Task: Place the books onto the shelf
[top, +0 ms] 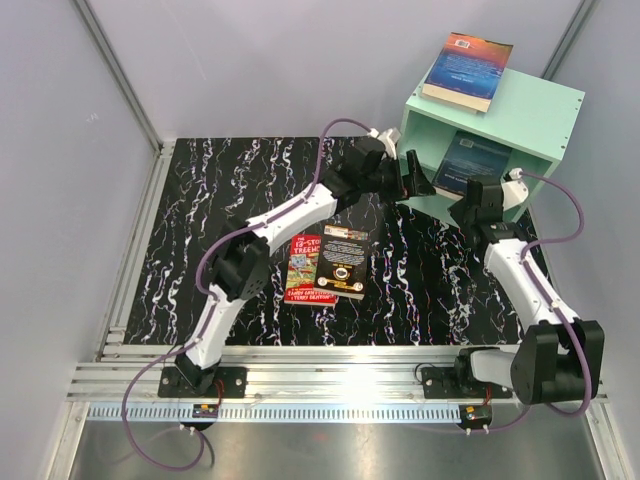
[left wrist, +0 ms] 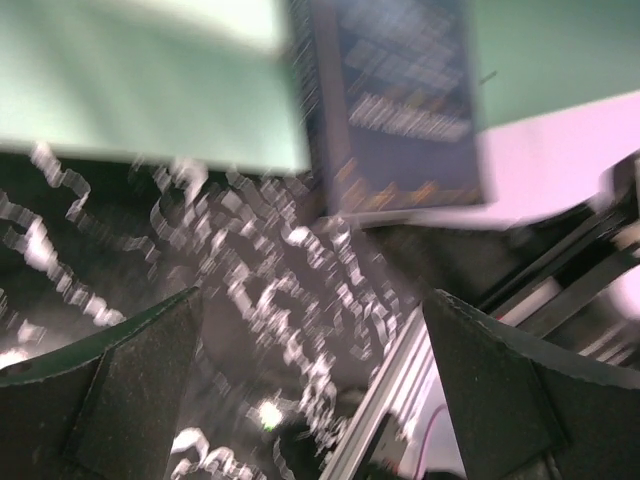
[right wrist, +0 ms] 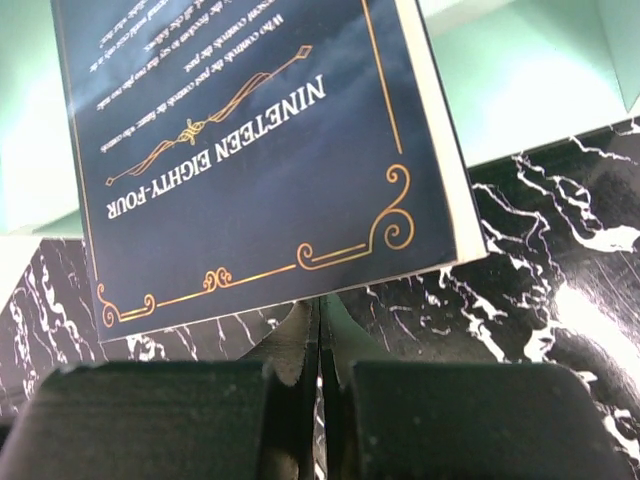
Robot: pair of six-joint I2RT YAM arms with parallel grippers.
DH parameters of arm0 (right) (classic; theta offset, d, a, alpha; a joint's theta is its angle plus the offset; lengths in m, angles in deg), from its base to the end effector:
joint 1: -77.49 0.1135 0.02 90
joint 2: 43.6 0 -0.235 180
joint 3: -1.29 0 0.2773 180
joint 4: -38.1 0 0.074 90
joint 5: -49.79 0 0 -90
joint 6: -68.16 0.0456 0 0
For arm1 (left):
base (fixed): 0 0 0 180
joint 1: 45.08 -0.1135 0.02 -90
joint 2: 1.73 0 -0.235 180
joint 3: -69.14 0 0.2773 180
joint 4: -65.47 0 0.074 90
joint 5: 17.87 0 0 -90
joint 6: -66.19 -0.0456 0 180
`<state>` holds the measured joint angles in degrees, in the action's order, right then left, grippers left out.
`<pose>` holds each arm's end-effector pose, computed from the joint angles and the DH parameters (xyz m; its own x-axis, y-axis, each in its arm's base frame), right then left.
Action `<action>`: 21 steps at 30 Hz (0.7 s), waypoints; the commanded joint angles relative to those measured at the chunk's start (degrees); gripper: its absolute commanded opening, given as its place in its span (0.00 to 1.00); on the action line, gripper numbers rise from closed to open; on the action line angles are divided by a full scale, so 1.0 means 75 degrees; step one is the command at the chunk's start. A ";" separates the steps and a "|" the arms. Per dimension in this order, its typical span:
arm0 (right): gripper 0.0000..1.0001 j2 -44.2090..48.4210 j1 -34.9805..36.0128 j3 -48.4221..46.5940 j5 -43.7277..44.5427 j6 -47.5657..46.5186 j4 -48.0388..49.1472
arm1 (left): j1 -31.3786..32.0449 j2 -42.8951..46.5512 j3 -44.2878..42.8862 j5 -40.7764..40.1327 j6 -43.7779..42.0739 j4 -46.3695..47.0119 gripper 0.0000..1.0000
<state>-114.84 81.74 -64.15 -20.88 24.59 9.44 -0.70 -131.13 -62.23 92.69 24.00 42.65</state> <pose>0.3170 0.0084 0.2418 -0.2424 0.6676 -0.7040 0.5482 0.6929 0.4683 0.3857 -0.3999 0.2631 -0.8298 -0.1586 -0.5350 0.4089 0.4797 -0.7763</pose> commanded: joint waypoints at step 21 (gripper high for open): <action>0.00 -0.1505 -0.0766 -0.1120 -0.0174 0.0183 0.1017 | 0.0340 0.5804 0.7950 -0.1346 -0.0644 0.1459 0.88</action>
<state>-125.82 76.19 -70.10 -21.01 25.12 12.96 2.10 -91.15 -4.55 86.30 21.16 51.28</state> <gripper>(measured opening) 0.009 0.882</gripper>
